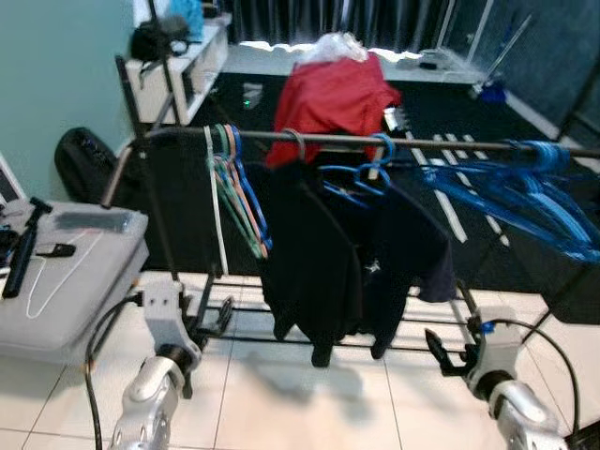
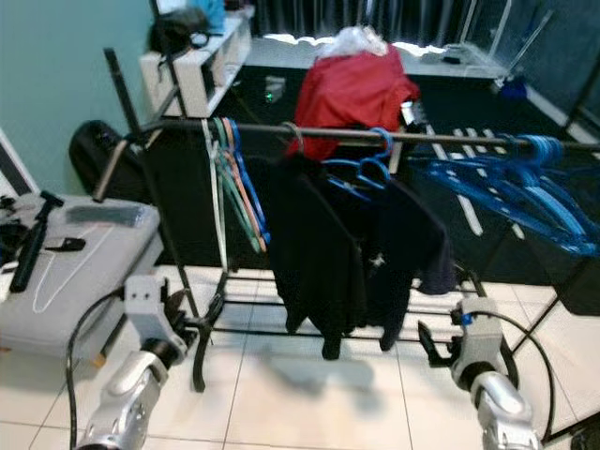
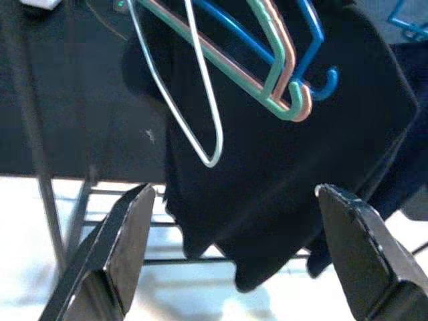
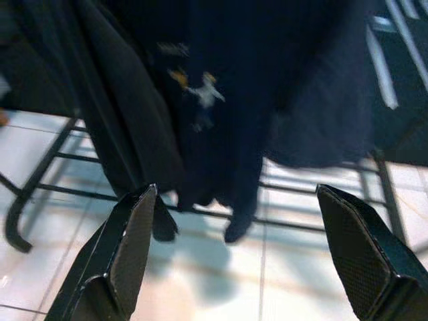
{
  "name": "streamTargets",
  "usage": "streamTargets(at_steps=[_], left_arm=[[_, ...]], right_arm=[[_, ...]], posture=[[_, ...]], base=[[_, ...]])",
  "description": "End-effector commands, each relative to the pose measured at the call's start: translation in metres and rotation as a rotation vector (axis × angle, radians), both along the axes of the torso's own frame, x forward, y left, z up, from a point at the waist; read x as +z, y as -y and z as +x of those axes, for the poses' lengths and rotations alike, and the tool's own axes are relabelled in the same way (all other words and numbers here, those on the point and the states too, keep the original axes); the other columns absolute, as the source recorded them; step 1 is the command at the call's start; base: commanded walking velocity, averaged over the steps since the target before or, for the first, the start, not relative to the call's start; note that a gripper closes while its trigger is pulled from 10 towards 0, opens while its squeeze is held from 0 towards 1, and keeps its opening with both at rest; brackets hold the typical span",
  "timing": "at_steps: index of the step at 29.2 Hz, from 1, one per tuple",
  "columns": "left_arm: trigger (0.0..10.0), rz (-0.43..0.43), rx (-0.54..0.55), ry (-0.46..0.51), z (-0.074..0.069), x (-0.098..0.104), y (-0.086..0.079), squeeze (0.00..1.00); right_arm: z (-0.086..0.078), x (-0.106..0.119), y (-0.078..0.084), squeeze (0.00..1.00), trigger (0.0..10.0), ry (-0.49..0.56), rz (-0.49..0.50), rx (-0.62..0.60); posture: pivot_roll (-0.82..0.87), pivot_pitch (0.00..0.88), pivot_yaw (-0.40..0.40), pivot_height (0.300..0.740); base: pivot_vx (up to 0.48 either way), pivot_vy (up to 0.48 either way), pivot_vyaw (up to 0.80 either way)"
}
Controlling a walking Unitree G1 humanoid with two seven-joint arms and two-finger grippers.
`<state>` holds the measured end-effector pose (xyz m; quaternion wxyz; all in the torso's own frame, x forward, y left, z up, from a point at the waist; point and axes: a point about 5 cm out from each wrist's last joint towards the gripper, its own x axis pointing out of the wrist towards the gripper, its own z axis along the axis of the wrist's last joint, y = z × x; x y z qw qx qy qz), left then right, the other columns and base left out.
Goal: Hang hanger
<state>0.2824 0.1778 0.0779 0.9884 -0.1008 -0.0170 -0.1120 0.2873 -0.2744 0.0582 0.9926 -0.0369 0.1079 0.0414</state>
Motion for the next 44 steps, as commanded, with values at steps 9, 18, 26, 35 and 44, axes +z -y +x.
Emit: streamTargets(at_steps=[9, 18, 26, 35, 44], left_arm=[[10.0, -0.084, -0.202, 0.080, -0.013, 0.029, 0.030, 0.00], [10.0, -0.107, -0.436, 0.120, -0.030, 0.045, 0.053, 0.00], [10.0, -0.120, -0.509, 0.138, -0.036, 0.057, 0.068, 0.00], [10.0, -0.221, -0.528, 0.171, -0.032, 0.090, 0.089, 0.00], [10.0, -0.224, -0.310, 0.069, -0.003, 0.083, 0.085, 0.00]], right_arm=[[-0.006, -0.002, 0.007, 0.00, 10.0, -0.029, -0.013, -0.009], [-0.007, -0.004, 0.009, 0.00, 10.0, -0.045, -0.021, -0.009], [-0.007, -0.004, 0.008, 0.00, 10.0, -0.050, -0.018, -0.007], [-0.009, -0.007, 0.008, 0.00, 10.0, -0.067, -0.021, -0.013], [-0.012, -0.013, 0.009, 0.00, 10.0, -0.092, -0.034, -0.022]], posture=[[-0.04, 0.056, -0.040, 0.740], [-0.05, 0.047, -0.039, 0.740], [-0.04, 0.039, -0.038, 0.740], [-0.04, 0.044, -0.034, 0.740], [-0.05, 0.043, -0.032, 0.740]], base=[[0.385, 0.000, 0.00], [0.085, -0.051, 0.00], [0.000, -0.468, 0.00], [0.000, -0.470, 0.00], [0.000, -0.440, 0.00]])
